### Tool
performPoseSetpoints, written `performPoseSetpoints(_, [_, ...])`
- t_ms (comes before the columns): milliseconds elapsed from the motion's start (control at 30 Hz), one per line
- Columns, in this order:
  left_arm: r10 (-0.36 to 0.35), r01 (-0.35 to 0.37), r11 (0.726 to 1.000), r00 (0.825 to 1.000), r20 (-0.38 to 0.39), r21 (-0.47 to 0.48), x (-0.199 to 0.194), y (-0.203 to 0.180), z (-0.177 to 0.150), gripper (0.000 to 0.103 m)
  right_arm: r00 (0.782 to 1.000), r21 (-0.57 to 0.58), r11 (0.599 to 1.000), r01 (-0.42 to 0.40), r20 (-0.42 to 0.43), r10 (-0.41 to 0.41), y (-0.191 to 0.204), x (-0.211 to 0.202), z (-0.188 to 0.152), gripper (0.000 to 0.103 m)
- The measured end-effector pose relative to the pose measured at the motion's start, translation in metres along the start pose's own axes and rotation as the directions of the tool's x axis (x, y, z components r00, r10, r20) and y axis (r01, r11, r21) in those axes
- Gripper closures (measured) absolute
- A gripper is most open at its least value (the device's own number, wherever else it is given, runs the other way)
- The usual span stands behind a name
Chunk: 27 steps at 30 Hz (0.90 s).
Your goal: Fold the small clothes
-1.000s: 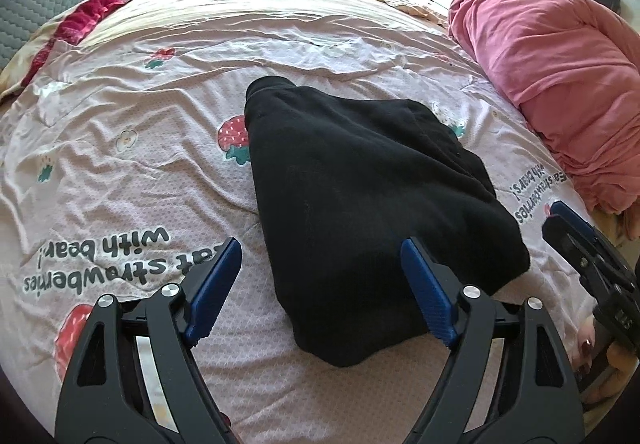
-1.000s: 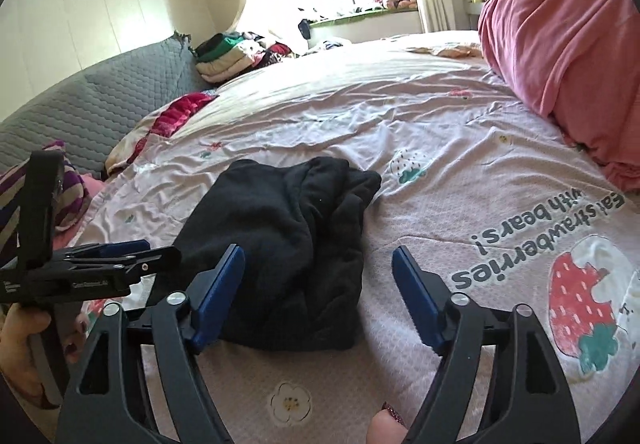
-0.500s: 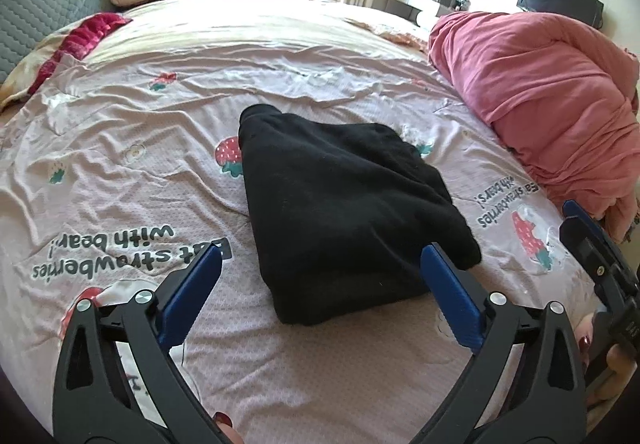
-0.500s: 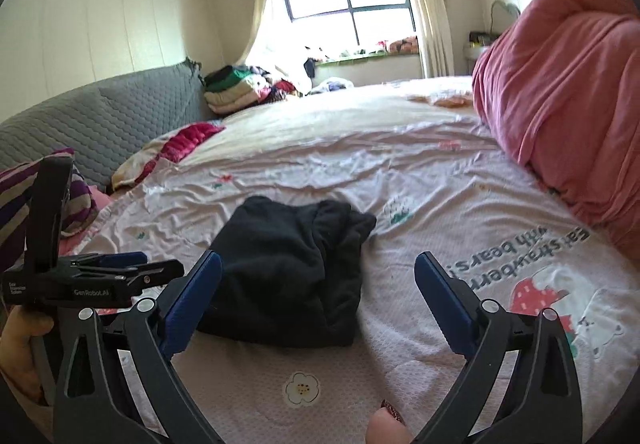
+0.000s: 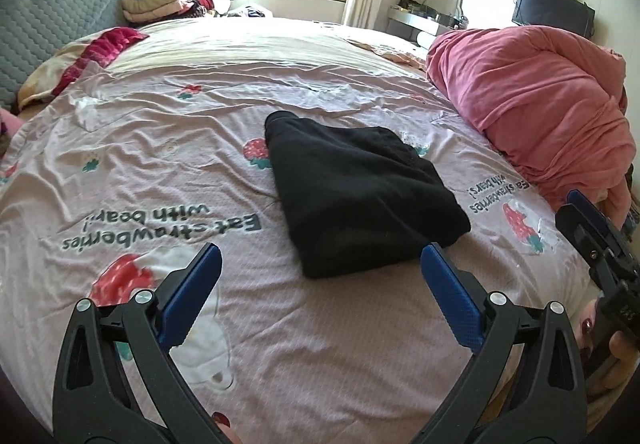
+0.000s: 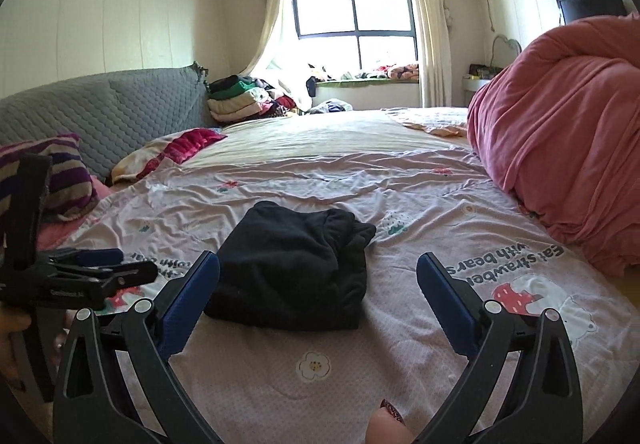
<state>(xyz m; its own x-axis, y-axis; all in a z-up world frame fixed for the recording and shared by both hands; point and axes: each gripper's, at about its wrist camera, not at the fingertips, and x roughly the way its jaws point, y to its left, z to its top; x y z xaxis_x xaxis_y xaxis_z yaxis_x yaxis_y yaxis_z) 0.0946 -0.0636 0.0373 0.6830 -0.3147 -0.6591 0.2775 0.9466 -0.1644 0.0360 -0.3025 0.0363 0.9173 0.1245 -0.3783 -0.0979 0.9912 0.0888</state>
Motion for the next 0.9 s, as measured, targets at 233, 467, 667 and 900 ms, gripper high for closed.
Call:
performPoseSetpoints(233, [0.007,-0.008,1.0,1.0,0.017,0.011,-0.01,0.007,-0.017,0.01,0.998,-0.034,0.999,0.026,0.055,-0.024,0.016,-0.009,-0.01,0.005])
performPoseSetpoints(467, [0.017,-0.017,1.0,1.0,0.014,0.016,-0.012,0.013,-0.032,0.01,0.997,-0.029,0.999,0.032,0.071,-0.029,0.025,-0.017,-0.018,0.005])
performPoseSetpoints(667, [0.014,-0.014,1.0,1.0,-0.014,0.005,-0.007,0.018,-0.049,0.01,0.998,-0.021,0.999,0.047,0.035,-0.046,0.028,-0.015,-0.033,0.005])
performPoseSetpoints(900, [0.022,-0.023,0.999,0.999,-0.033,-0.024,0.004,0.031,-0.065,0.01,0.994,-0.008,0.997,0.083,-0.073,-0.083,0.028,0.002,-0.059,0.005])
